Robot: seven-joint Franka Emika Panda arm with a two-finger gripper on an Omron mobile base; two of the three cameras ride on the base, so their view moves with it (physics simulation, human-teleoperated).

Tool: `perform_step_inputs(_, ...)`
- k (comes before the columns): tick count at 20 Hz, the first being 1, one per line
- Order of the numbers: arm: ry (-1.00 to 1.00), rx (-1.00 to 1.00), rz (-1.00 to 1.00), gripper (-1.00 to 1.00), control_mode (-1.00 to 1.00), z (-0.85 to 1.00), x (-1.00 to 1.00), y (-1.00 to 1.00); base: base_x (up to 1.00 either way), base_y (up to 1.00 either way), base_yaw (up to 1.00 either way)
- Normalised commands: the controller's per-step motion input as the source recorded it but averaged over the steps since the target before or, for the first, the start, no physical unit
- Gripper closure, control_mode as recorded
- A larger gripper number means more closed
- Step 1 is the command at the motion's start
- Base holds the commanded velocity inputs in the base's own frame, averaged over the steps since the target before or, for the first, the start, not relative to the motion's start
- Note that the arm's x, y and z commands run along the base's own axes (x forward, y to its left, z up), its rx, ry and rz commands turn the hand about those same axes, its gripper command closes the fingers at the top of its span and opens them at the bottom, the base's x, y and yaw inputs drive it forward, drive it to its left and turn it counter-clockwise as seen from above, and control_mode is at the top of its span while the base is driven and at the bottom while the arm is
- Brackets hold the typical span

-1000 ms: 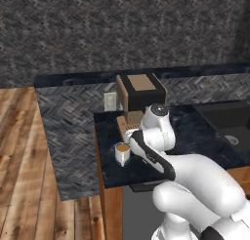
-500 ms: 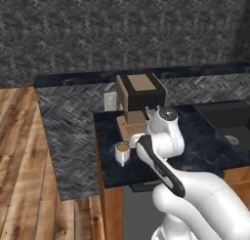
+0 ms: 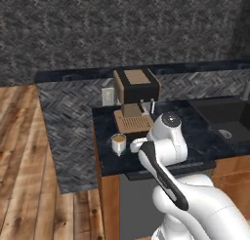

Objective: Take a sugar cube from the saucer and place it inside the coffee. Then, grab milk from the fridge and place it next to the coffee on the counter to sweeten the coffee.

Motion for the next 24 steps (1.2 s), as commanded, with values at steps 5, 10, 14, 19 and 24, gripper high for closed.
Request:
perform_step_inputs(5,0.0,0.0,0.0,-1.0,1.0,0.0,0.0,0.0,-0.5,-0.65,-0.12)
perform_step_inputs(10,0.0,0.0,0.0,-1.0,1.0,0.0,0.0,0.0,-0.28,-0.87,-0.42)
perform_step_inputs(14,0.0,0.0,0.0,-1.0,1.0,0.0,0.0,0.0,-0.08,-0.78,-0.64)
perform_step_inputs(19,0.0,0.0,0.0,-1.0,1.0,0.0,0.0,0.0,0.0,-0.47,-0.77)
perform_step_inputs(24,0.0,0.0,0.0,-1.0,1.0,0.0,0.0,0.0,0.0,-0.21,-0.78)
